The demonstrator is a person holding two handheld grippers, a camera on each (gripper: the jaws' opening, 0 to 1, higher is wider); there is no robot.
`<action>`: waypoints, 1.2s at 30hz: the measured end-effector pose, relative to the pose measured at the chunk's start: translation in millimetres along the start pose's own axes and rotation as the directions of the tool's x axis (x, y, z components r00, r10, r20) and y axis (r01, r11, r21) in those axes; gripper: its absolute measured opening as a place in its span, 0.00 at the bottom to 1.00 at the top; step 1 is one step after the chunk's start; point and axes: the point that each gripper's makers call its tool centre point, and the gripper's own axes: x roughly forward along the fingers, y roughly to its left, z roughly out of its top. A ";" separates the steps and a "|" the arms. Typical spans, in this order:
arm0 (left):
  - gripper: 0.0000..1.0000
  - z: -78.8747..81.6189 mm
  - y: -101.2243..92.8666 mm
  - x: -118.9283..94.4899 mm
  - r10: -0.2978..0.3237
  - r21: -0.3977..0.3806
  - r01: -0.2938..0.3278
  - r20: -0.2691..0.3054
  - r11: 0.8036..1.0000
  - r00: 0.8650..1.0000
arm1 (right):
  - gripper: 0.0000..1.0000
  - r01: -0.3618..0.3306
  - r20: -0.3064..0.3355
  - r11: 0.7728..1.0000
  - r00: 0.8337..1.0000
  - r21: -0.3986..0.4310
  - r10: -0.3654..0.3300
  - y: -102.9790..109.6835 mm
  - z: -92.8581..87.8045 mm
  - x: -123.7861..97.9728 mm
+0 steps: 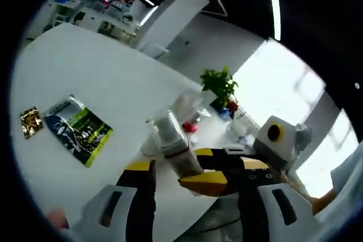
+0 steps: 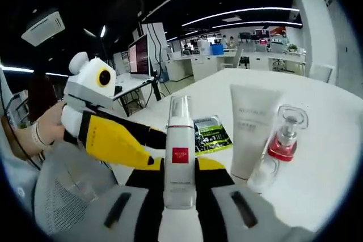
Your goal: Arrange the skincare products in the storage area until every visible bottle or jar stands upright without overlapping.
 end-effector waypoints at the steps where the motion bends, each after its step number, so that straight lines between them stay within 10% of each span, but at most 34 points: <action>1: 0.51 1.1 0.5 1.9 -0.001 -0.009 0.001 0.004 1.000 1.000 | 0.19 -0.002 0.003 1.000 1.000 0.005 0.002 0.6 0.7 -0.5; 14: 0.31 8.3 12.3 14.1 0.061 0.015 -0.062 0.039 0.998 0.997 | 0.19 0.032 0.028 0.999 0.999 -0.035 -0.031 1.3 5.8 -2.0; 36: 0.22 0.5 19.6 39.0 -0.024 -0.059 0.025 0.021 0.998 0.999 | 0.19 0.109 -0.033 0.984 0.993 -0.145 -0.115 -19.0 -8.4 -1.5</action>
